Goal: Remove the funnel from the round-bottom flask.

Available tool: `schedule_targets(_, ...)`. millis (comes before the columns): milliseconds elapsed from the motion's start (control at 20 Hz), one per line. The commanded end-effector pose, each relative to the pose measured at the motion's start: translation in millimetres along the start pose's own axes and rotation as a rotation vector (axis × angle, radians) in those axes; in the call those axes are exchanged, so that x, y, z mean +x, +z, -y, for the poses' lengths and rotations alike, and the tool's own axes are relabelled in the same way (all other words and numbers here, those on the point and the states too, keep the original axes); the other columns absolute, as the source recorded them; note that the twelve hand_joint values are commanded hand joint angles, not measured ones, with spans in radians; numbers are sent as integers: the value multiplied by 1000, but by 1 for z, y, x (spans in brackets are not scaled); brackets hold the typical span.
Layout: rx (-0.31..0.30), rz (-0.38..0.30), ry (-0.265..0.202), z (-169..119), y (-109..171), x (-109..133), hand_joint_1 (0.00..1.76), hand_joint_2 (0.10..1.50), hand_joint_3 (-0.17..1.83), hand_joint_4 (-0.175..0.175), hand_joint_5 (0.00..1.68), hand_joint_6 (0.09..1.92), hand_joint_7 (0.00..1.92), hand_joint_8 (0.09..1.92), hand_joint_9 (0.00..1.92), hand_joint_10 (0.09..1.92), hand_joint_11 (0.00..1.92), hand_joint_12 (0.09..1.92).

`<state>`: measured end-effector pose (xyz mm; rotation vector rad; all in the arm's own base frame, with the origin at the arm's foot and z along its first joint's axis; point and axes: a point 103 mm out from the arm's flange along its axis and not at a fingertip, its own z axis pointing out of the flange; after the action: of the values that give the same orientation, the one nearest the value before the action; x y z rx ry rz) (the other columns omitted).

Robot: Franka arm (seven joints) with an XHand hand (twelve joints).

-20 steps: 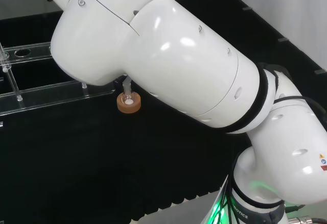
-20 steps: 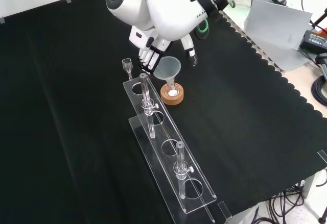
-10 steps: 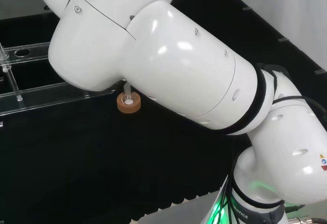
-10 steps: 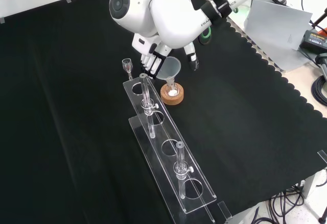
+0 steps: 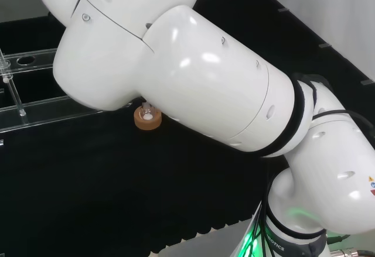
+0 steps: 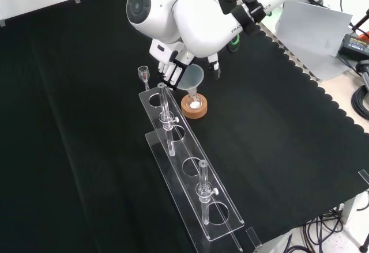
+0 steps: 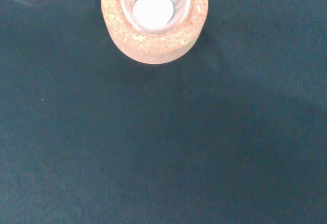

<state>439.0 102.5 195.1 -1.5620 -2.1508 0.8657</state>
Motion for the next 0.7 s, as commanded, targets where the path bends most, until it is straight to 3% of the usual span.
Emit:
schedule_targets(50, -27, 57, 14, 0, -1, -3, 772, 722, 309, -34, 272, 87, 100, 671, 464, 647, 318, 1455)
schedule_targets(300, -116, 97, 39, 4, -6, -1, 804, 711, 480, -28, 476, 87, 276, 654, 652, 549, 395, 1390)
schedule_targets(550, -150, 102, 34, 8, -9, -1, 813, 727, 529, 2, 702, 150, 404, 626, 778, 487, 478, 1332)
schedule_targets(700, -165, 111, 37, 12, -13, -4, 819, 729, 538, 11, 733, 255, 457, 599, 829, 440, 499, 1319)
